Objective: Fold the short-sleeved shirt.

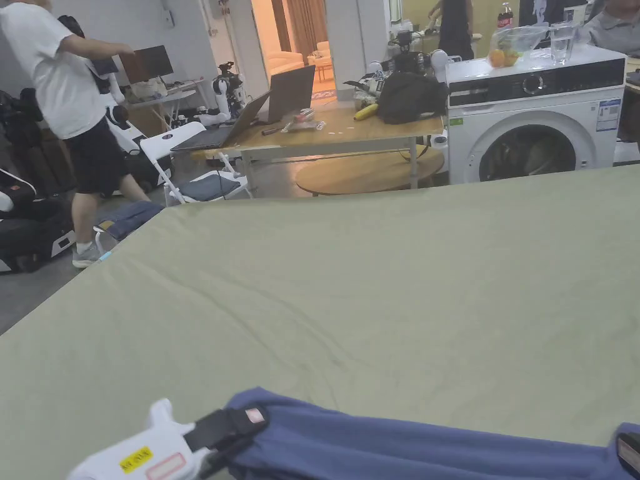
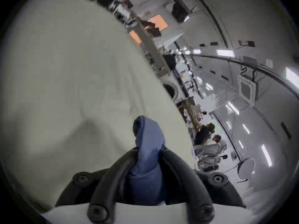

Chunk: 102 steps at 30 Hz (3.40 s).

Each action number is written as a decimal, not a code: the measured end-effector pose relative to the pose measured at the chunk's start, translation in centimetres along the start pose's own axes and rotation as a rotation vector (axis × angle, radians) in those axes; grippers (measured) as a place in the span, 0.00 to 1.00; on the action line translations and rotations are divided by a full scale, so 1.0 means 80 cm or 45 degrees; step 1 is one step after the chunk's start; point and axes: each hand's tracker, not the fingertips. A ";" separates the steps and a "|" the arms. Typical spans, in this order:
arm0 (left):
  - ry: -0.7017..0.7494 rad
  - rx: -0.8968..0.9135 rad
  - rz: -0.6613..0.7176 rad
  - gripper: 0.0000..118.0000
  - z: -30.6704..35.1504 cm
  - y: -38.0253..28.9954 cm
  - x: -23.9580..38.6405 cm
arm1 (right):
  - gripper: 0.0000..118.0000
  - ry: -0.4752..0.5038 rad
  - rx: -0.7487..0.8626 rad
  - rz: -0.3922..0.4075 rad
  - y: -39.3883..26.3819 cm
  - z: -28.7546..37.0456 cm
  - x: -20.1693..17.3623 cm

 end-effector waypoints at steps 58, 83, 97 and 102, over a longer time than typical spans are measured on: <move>-0.029 -0.439 0.230 0.07 -0.153 -0.122 -0.013 | 0.00 0.134 -0.043 -0.167 -0.029 0.018 0.005; -0.220 -0.712 -0.556 0.46 -0.263 -0.219 0.253 | 0.00 -0.021 0.096 -0.301 -0.037 0.076 0.073; -0.087 -0.974 -0.750 0.00 -0.324 -0.318 0.209 | 0.00 -0.045 0.035 -0.327 -0.051 0.077 0.080; -0.128 -0.856 -0.705 0.13 -0.289 -0.282 0.242 | 0.00 0.011 0.009 -0.279 -0.033 0.047 0.068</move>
